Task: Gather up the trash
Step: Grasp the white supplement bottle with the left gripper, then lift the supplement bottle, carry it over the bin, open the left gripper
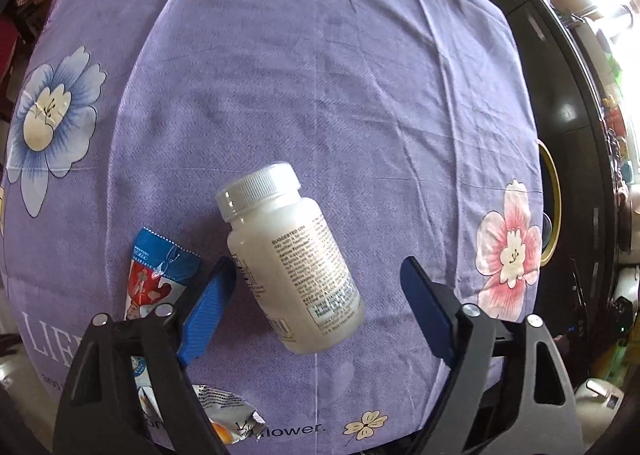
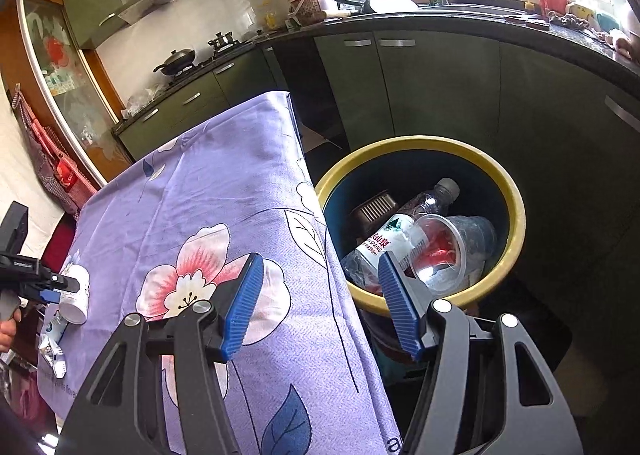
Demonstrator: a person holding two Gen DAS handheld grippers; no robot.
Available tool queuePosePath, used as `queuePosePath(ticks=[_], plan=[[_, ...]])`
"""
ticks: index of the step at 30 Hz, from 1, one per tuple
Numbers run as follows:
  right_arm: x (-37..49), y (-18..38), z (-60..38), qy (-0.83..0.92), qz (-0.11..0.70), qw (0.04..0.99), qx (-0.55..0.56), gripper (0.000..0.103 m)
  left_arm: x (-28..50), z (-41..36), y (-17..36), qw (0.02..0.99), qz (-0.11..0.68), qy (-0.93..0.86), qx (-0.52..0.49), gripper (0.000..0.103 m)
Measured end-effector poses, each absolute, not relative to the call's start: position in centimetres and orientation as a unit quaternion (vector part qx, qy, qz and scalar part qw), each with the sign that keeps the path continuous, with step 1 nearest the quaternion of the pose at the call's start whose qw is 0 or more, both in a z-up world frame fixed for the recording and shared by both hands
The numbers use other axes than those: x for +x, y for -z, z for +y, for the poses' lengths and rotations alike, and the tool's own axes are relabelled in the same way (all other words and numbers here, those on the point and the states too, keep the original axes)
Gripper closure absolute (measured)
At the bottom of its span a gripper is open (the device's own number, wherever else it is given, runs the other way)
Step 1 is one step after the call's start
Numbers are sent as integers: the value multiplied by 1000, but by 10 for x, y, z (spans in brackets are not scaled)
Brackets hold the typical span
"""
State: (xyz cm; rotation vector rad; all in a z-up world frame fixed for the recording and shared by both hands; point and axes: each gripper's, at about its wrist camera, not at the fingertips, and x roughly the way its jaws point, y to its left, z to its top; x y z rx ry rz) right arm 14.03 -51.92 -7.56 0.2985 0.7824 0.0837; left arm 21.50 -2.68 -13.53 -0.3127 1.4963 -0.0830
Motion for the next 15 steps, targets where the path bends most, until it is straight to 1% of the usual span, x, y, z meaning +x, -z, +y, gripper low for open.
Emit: queuePosePath(ticks=[1, 2, 3, 5, 6, 7, 15], plan=[[140, 75, -521, -41, 379, 913, 146, 41, 217, -26, 140, 713, 685, 33, -144, 33], [139, 75, -522, -41, 377, 913, 148, 41, 218, -26, 140, 713, 686, 30, -142, 33], [138, 74, -524, -41, 375, 914, 150, 41, 220, -28, 138, 715, 686, 28, -132, 35], [136, 73, -528, -39, 373, 914, 155, 41, 222, -30, 136, 712, 690, 27, -123, 43], [136, 73, -529, -38, 372, 914, 157, 41, 222, -31, 136, 709, 695, 27, -118, 49], [136, 74, -530, -38, 372, 914, 158, 41, 222, -33, 135, 710, 696, 27, -107, 53], [137, 76, -529, -44, 374, 912, 160, 41, 216, -53, 123, 717, 695, 46, -35, 56]])
